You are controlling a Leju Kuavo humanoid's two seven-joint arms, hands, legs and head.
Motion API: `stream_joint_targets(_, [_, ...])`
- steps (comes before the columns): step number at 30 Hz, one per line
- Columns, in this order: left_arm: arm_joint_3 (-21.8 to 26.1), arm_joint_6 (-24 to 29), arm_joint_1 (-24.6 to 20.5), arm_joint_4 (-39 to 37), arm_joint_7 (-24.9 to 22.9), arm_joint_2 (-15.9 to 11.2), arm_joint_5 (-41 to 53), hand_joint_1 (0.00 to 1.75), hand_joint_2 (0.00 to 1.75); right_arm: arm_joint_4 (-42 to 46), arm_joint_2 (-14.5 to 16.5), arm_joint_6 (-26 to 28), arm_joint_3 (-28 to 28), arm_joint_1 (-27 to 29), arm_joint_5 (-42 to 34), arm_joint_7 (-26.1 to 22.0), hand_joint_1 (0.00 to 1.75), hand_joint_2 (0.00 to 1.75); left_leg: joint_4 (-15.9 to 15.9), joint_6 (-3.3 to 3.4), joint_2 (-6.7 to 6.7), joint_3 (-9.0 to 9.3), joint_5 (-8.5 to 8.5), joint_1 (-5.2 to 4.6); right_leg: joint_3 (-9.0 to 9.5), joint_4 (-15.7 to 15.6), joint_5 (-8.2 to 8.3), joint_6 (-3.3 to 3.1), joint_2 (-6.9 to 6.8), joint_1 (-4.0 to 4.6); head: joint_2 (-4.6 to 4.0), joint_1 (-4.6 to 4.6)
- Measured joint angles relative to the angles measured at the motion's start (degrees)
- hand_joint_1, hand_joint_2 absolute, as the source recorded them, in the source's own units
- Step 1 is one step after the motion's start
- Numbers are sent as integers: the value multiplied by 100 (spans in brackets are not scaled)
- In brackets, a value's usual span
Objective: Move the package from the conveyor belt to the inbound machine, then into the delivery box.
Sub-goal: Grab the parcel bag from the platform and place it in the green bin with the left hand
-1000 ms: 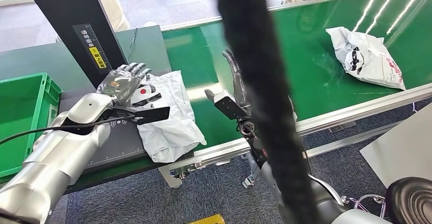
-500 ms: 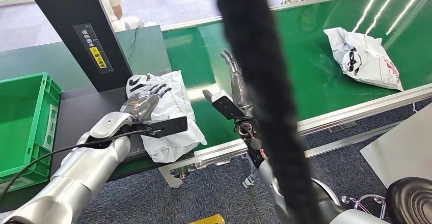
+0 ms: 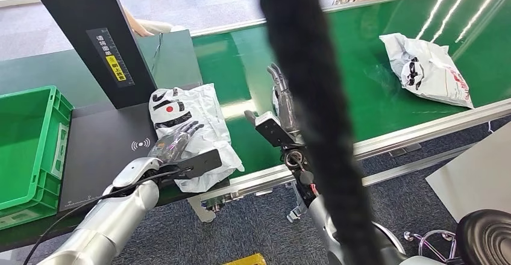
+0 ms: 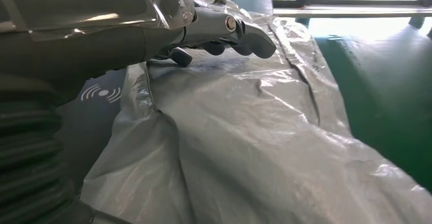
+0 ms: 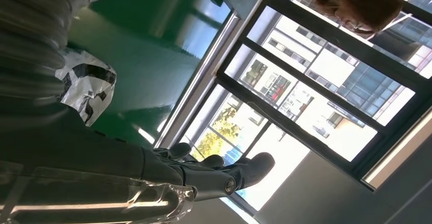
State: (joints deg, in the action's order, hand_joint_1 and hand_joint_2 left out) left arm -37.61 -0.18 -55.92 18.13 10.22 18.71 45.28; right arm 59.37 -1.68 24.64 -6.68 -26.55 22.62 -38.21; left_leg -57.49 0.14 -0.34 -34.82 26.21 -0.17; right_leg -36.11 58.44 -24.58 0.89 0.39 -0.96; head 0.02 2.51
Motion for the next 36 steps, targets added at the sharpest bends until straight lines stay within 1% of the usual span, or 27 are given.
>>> stream_joint_targets(6, [278, 132, 219, -52, 14, -119, -181, 0, 175, 162, -1, -54, 107, 122, 28, 38, 0, 175, 0, 0, 1, 0, 0, 0, 0, 0, 0, 0, 0, 0, 0, 0])
stream_joint_targets(12, [636, 303, 381, -60, 105, -244, -373, 0, 175, 194, -4, -195, 142, 114, 33, 56, 0, 175, 0, 0, 2, 2, 0, 0, 1, 0, 0, 0, 1, 0, 0, 0])
stream_joint_targets(21, [1052, 532, 559, -60, 206, -377, -489, 0, 175, 309, -21, -255, 230, 97, 19, 86, 0, 175, 0, 0, 1, 1, 0, 0, 0, 0, 0, 0, 1, 0, 0, 0])
stream_joint_targets(25, [1173, 579, 612, -61, 214, -435, -485, 9, 175, 360, -44, -289, 292, 103, -6, 92, 0, 175, 0, 0, 2, 1, 0, 0, 0, 0, 0, 0, 1, 0, 0, 0])
stream_joint_targets(26, [1200, 592, 622, -62, 215, -447, -481, 42, 175, 375, -46, -301, 306, 106, -14, 92, 0, 175, 0, 0, 1, 1, 0, 0, 0, 0, 0, 0, 1, 0, 0, 0])
stream_joint_targets(29, [1264, 620, 643, -62, 215, -473, -471, 166, 175, 409, -49, -320, 340, 110, -39, 92, 0, 175, 0, 0, 1, 2, 0, 0, 0, 0, 0, 0, 1, 0, 0, 0])
stream_joint_targets(30, [1276, 623, 648, -62, 218, -479, -468, 175, 175, 418, -49, -326, 352, 111, -46, 92, 0, 175, 0, 0, 1, 2, 0, 0, 0, 0, 0, 0, 1, 0, 0, 0])
stream_joint_targets(36, [1375, 638, 653, -62, 266, -503, -444, 175, 175, 543, -50, -346, 423, 164, -75, 92, 0, 175, 0, 0, 1, 2, 0, 0, 0, 0, 0, 0, 1, 0, 0, -1])
